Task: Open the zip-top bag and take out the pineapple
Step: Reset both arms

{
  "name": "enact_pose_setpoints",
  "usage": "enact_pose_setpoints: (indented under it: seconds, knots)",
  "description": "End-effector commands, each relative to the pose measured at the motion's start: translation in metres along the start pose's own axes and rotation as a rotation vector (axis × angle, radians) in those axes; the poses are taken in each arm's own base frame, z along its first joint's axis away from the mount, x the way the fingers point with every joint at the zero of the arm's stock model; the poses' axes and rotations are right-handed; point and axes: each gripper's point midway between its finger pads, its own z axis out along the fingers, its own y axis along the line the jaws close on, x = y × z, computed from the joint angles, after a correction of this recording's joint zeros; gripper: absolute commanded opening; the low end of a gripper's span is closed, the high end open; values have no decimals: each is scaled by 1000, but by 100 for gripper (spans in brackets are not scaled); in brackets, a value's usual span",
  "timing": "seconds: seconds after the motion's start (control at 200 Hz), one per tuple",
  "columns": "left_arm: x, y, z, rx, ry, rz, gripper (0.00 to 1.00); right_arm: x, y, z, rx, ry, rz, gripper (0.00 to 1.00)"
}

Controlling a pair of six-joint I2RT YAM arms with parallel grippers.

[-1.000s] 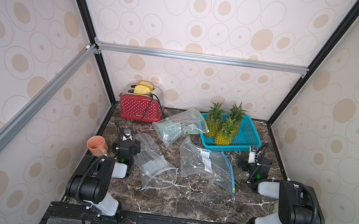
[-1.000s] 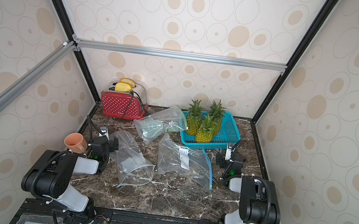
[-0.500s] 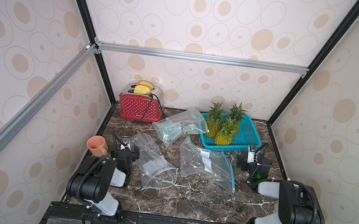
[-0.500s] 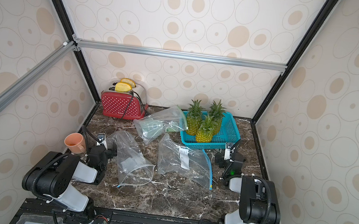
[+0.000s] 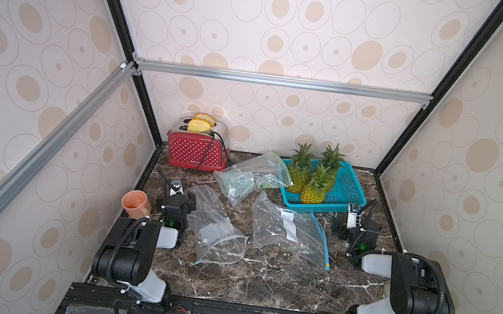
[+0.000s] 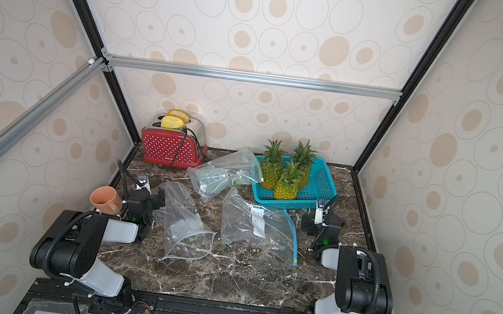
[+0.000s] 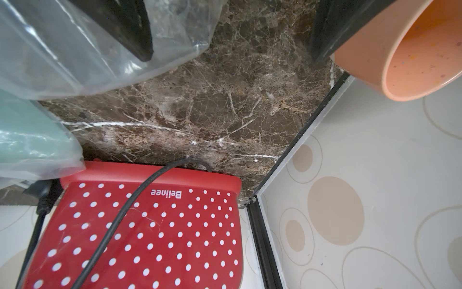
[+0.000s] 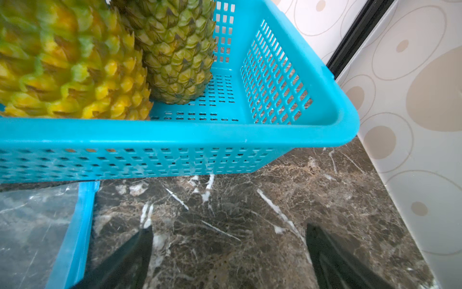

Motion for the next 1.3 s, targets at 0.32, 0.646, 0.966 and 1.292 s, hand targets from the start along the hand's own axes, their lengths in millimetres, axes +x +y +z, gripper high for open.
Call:
enact_pose_setpoints:
  seconds: [0.32, 0.646, 0.966, 1.292]
  knots:
    - [-1, 6, 1, -21, 2, -10, 99, -4, -3, 3, 7, -8, -4, 99]
    - [-1, 6, 1, -20, 3, -9, 99, -4, -3, 3, 9, -9, -2, 99]
    - [-1, 6, 1, -21, 3, -9, 99, -6, -1, -40, 55, -251, -18, 99]
    - [-1, 6, 1, -21, 4, -9, 99, -4, -10, -6, 52, -49, 16, 100]
